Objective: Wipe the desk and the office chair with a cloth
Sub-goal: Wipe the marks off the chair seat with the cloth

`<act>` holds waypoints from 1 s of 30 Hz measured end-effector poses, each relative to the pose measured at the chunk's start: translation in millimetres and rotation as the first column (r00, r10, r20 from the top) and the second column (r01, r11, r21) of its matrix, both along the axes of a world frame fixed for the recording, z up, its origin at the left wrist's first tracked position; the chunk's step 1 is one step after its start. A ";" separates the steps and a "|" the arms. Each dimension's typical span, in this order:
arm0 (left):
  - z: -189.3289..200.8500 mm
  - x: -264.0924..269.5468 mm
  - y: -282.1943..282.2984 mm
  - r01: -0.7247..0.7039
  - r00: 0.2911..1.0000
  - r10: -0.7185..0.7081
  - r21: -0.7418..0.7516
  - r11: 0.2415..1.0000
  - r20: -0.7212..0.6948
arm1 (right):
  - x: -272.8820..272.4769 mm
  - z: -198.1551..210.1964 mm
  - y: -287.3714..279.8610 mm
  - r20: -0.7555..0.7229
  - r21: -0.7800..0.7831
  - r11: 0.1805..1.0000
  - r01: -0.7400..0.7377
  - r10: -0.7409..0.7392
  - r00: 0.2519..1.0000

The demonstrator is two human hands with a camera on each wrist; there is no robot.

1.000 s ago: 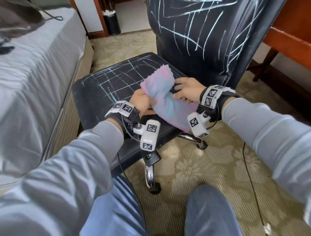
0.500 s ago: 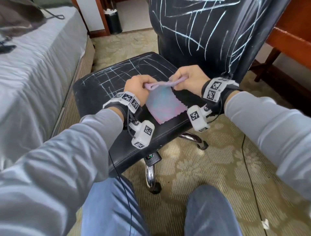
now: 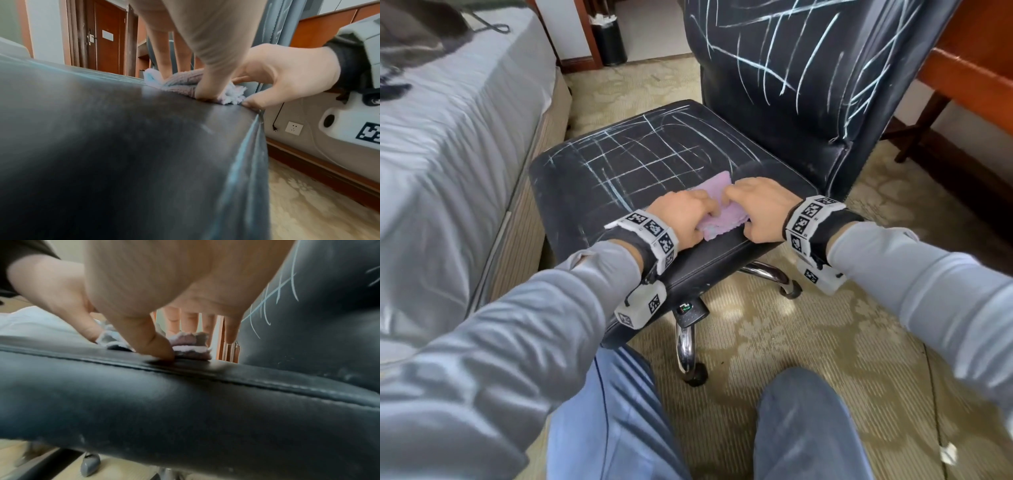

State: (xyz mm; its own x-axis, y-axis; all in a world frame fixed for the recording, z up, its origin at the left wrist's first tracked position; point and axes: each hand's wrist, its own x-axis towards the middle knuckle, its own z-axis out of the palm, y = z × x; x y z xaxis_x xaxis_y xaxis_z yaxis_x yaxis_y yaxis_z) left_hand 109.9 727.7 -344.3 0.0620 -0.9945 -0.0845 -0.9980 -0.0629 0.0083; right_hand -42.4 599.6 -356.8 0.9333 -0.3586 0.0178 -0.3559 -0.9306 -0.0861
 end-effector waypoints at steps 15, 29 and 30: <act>24.6 -9.1 -26.8 -0.651 0.342 0.379 0.075 0.756 -0.860 | -0.3 21.2 -37.1 0.359 0.693 0.674 0.256 -0.630 0.688; -38.7 -62.2 1.1 -0.253 0.967 0.251 0.079 0.964 0.040 | 0.8 -24.2 -31.5 0.009 0.146 0.939 0.312 -0.316 0.949; -37.9 -61.6 0.8 -0.245 0.969 0.241 0.079 0.966 0.058 | 2.8 -21.7 -41.2 0.012 0.127 0.915 0.382 -0.386 0.922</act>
State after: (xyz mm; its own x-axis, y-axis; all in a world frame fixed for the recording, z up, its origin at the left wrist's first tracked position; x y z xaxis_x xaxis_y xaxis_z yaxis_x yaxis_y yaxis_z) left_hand 48.3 728.6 -382.2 0.3070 -0.9383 -0.1594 -0.9517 -0.3021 -0.0545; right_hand -39.6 558.4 -378.5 0.7227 -0.6910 -0.0172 -0.6786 -0.7045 -0.2078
